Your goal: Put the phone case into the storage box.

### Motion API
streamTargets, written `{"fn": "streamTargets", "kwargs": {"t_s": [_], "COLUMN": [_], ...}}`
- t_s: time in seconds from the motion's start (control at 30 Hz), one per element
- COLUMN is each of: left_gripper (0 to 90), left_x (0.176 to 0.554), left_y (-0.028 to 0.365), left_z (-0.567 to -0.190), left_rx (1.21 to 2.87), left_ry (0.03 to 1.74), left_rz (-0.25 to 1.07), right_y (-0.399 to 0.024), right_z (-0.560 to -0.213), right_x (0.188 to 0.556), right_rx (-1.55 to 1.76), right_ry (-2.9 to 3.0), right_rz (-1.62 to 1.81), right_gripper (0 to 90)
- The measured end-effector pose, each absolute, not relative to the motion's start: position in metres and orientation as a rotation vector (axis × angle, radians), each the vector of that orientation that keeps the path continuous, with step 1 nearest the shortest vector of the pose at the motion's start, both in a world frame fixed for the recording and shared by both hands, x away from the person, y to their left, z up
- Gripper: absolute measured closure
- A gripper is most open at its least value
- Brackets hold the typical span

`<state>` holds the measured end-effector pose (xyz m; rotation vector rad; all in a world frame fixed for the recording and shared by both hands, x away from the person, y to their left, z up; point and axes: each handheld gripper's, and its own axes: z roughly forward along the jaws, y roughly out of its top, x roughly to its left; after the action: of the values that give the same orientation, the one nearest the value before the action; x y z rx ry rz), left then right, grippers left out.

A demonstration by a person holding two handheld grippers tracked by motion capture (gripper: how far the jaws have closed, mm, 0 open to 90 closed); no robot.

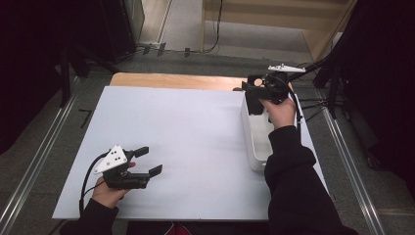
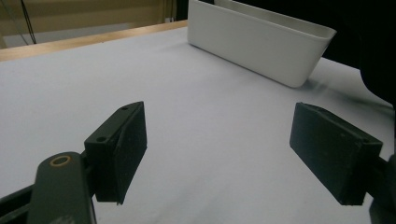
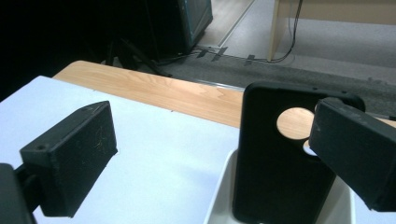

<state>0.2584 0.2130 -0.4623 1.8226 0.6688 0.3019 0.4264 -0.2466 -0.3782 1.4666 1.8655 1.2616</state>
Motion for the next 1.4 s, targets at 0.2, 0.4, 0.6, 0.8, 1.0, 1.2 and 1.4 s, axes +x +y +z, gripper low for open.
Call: {"fn": "streamTargets", "kwargs": {"t_s": [0.2,0.4,0.6,0.8,1.0,1.2,1.4], "left_gripper": [18.9,18.8,18.9,18.8,18.8,18.9,18.9], "left_x": [0.259,0.259,0.259,0.259,0.258,0.258,0.258], "left_y": [0.213,0.214,0.214,0.214,0.214,0.214,0.214], "left_z": [-0.462,-0.462,-0.462,-0.462,-0.461,-0.461,-0.461], "left_rx": [1.823,1.825,1.827,1.826,1.829,1.824,1.825], "left_ry": [0.672,0.671,0.671,0.668,0.665,0.667,0.667], "left_rz": [0.298,0.302,0.304,0.306,0.308,0.303,0.302], "right_y": [-0.245,-0.244,-0.246,-0.246,-0.242,-0.240,-0.233], "right_z": [-0.381,-0.386,-0.395,-0.405,-0.408,-0.409,-0.410], "right_x": [0.414,0.404,0.397,0.393,0.389,0.386,0.381], "right_rx": [1.448,1.450,1.450,1.430,1.397,1.372,1.343], "right_ry": [1.881,1.897,1.917,1.932,1.958,1.985,2.018], "right_rz": [1.275,1.279,1.313,1.312,1.327,1.375,1.381], "right_gripper": [0.0,0.0,0.0,0.0,0.0,0.0,0.0]}}
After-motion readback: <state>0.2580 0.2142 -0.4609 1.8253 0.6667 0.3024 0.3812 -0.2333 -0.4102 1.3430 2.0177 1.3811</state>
